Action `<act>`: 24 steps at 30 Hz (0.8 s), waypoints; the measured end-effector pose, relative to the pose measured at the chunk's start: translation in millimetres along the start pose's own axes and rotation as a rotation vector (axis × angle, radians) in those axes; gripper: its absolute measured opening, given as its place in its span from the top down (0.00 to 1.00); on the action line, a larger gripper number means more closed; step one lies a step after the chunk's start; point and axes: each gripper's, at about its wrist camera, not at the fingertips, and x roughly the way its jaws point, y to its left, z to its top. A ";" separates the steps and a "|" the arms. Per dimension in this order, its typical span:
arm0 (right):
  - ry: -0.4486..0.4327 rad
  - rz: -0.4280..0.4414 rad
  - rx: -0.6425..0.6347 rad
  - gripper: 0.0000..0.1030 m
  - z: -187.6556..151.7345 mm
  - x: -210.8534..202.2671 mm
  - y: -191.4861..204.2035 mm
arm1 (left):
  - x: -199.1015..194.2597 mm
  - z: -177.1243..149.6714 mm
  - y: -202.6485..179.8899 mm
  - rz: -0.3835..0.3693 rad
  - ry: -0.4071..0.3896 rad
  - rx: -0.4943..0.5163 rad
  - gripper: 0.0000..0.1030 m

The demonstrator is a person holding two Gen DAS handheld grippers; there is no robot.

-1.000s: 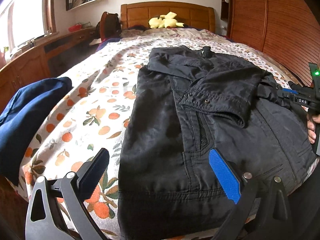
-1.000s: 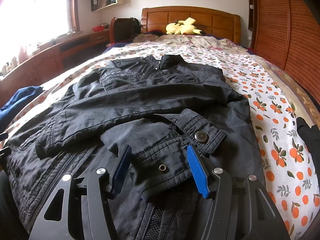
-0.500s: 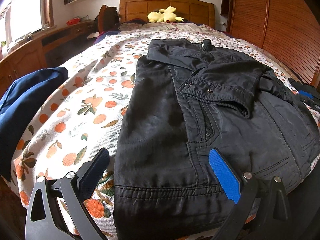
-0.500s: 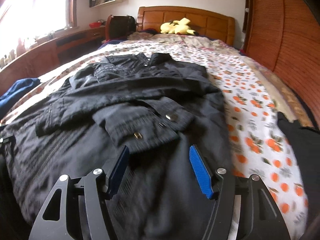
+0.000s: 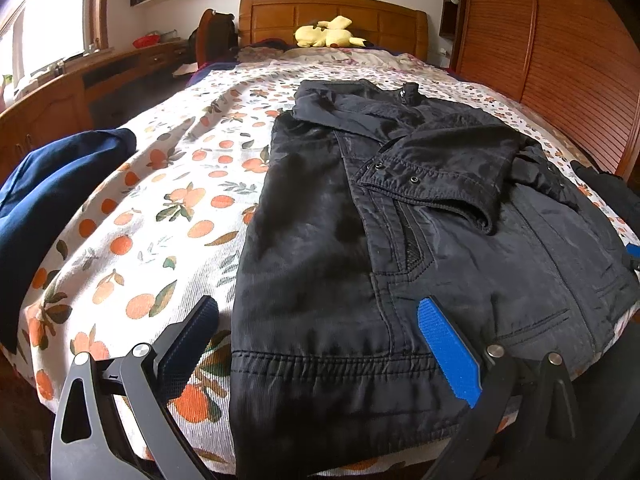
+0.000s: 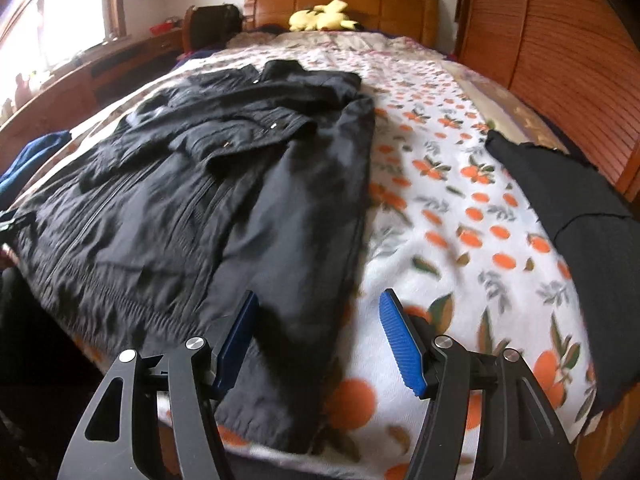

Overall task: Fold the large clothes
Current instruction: 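Grasp the jacket hem with the left tool while the right tool grasps it too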

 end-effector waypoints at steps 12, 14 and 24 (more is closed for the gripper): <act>-0.023 0.086 -0.049 0.54 7.4 -1.9 30.9 | -19.4 -8.9 14.4 -0.041 0.014 -0.026 0.15; -0.018 0.064 -0.062 0.54 6.4 -0.2 34.8 | -23.6 -13.2 18.9 -0.045 0.018 -0.025 0.21; 0.004 0.046 -0.042 0.48 1.3 10.9 34.7 | -35.6 -31.5 23.9 -0.067 0.019 -0.012 0.52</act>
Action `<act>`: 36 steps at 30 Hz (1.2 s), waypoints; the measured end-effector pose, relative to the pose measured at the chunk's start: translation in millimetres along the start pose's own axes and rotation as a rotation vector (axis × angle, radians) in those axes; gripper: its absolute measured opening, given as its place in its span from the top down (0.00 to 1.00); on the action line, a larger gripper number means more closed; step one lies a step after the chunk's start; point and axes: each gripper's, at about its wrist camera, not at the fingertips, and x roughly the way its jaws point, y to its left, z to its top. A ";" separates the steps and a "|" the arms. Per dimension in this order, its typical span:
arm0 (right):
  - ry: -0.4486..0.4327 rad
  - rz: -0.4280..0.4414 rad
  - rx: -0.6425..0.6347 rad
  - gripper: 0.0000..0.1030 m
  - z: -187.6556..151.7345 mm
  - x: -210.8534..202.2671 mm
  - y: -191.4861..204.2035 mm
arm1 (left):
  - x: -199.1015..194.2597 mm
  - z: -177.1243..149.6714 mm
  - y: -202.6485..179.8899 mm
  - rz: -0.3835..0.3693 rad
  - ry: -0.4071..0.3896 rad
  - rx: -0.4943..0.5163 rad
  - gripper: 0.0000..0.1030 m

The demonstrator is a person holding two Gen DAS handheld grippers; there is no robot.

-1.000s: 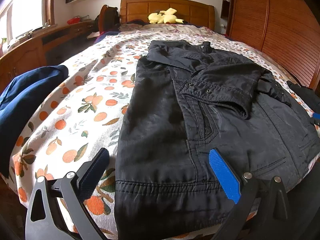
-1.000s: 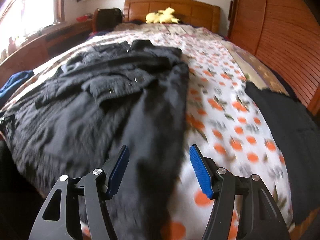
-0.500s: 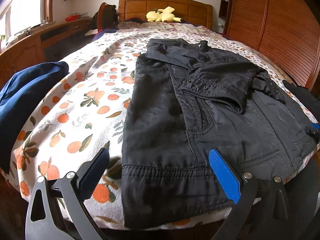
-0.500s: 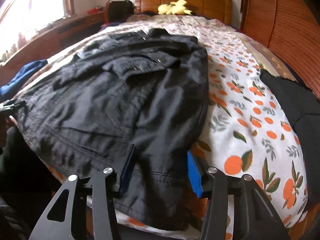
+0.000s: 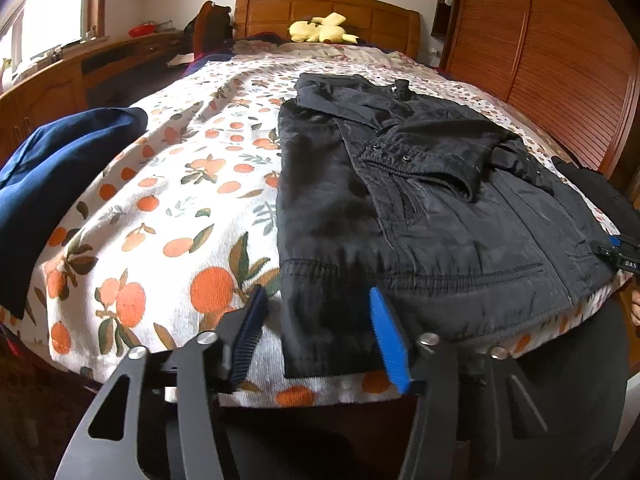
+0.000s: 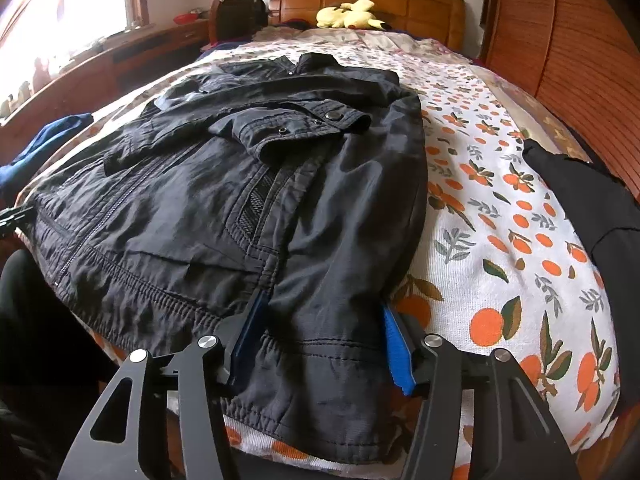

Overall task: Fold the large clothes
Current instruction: 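Grasp the jacket hem with the left tool while the right tool grasps it too, then lift the hem with both tools and fold it toward the collar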

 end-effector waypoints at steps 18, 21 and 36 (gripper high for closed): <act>0.000 0.065 0.016 0.89 23.6 -20.6 -10.1 | -29.1 20.4 -11.8 -0.079 -0.040 0.021 0.96; -0.058 0.106 0.035 0.93 36.5 -43.0 -10.4 | -48.2 36.0 -19.6 -0.095 -0.084 0.031 0.96; -0.419 0.088 -0.030 0.96 143.0 -188.6 -3.6 | -177.9 147.4 -55.2 -0.129 -0.421 0.035 0.97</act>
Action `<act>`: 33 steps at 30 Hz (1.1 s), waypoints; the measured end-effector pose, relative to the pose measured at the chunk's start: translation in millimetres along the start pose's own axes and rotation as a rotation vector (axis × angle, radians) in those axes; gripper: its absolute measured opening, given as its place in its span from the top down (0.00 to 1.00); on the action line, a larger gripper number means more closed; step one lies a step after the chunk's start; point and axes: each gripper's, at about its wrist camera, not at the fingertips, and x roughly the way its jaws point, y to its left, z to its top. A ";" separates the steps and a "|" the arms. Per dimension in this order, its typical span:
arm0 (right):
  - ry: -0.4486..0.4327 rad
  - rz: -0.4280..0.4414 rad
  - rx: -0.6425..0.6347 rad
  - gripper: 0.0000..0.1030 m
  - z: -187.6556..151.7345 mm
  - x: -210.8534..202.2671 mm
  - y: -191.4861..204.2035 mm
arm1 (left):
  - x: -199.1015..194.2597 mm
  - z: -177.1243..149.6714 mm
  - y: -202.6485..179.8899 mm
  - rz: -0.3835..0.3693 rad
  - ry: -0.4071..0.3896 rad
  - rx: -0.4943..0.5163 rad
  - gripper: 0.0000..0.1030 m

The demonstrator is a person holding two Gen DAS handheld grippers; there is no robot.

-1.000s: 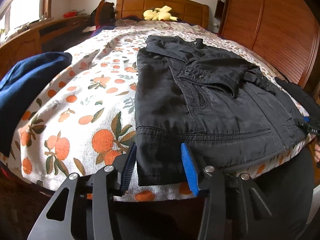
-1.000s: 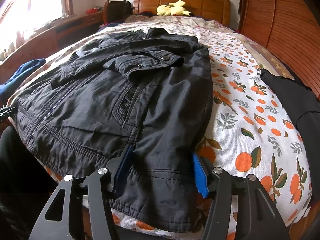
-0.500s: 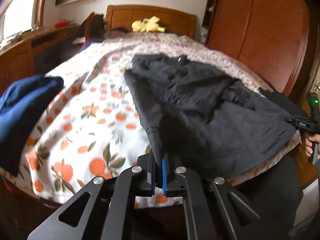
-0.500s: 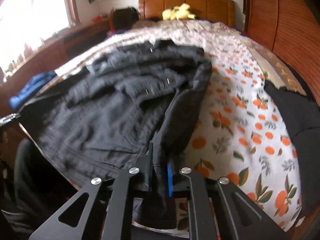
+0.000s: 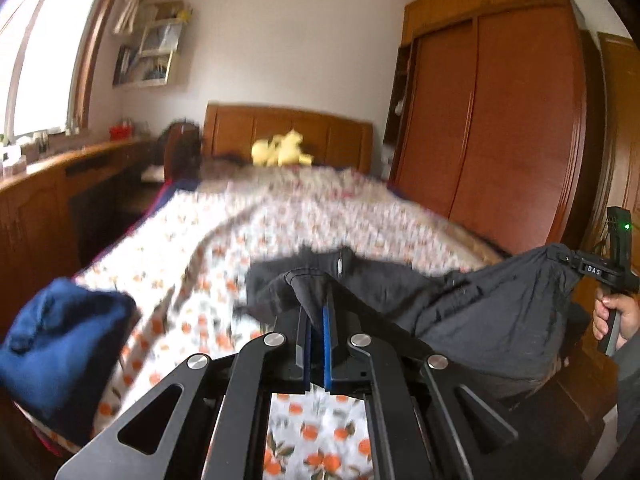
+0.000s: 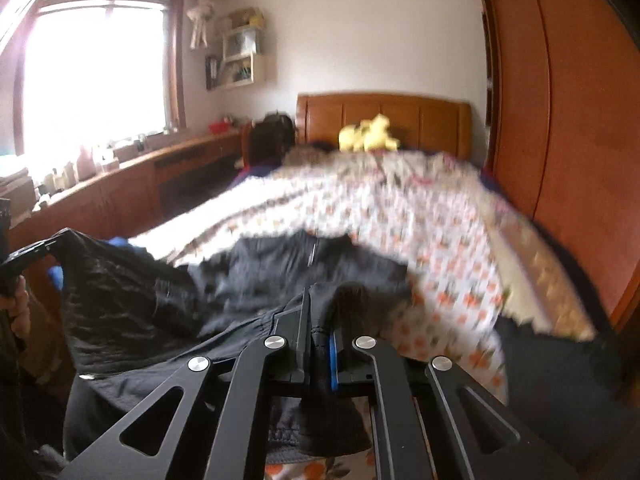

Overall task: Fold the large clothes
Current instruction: 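Lift the hem with both tools and fold it toward the collar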

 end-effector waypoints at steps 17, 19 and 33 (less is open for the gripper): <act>-0.126 -0.123 -0.081 0.96 54.3 -73.3 -12.5 | -65.0 93.8 -66.5 0.032 -0.182 0.149 0.96; -0.081 -0.112 -0.087 0.96 37.7 -60.0 -13.0 | -49.8 78.0 -61.0 0.048 -0.134 0.145 0.96; 0.109 -0.064 -0.159 0.95 -75.0 14.8 15.3 | 50.8 -26.8 -10.4 0.113 0.055 0.151 0.96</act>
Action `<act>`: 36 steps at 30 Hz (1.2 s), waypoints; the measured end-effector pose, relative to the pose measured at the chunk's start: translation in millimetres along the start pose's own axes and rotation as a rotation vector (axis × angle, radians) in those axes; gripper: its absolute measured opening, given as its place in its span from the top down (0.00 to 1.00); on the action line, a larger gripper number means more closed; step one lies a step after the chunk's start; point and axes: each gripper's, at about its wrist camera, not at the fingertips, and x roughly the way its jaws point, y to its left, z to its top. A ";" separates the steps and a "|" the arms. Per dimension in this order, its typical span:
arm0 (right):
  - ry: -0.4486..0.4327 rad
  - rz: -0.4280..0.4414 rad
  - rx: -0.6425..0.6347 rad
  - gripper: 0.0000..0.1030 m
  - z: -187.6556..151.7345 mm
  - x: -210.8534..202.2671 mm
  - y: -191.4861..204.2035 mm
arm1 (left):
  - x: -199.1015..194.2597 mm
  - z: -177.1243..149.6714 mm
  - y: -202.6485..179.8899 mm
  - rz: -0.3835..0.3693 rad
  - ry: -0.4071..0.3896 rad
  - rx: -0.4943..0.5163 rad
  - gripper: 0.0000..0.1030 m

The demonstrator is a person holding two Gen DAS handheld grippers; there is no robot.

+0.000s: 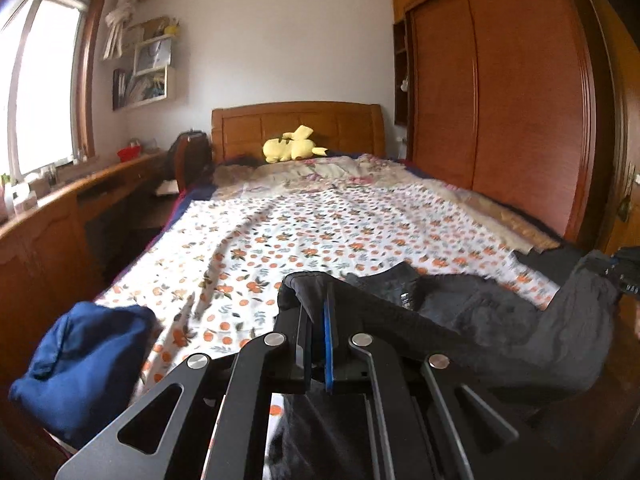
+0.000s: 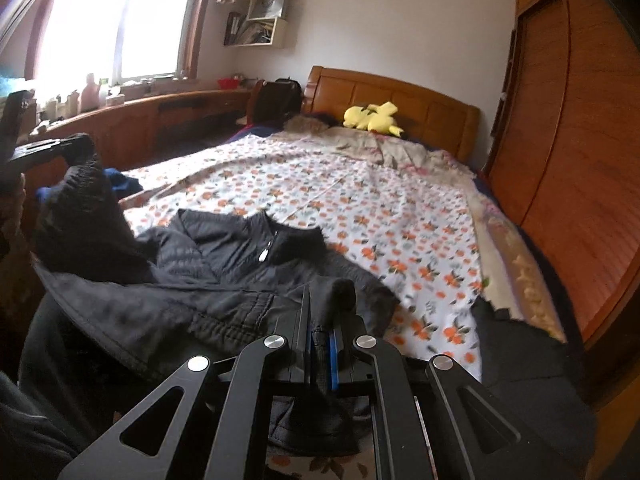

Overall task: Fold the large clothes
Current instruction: 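Lift the hem with both tools and fold it toward the collar, then lower the hem onto the jacket and open both tools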

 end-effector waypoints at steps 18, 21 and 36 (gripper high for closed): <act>-0.025 -0.065 0.137 0.95 48.7 155.2 -81.9 | 134.0 31.5 40.4 0.035 0.045 -0.068 0.95; -0.029 -0.105 0.158 0.95 61.7 176.4 -91.5 | 154.0 46.7 41.2 0.036 0.024 -0.055 0.95; 0.128 -0.170 0.174 0.95 43.5 262.6 -94.2 | 211.6 19.4 41.8 -0.036 0.059 -0.072 0.92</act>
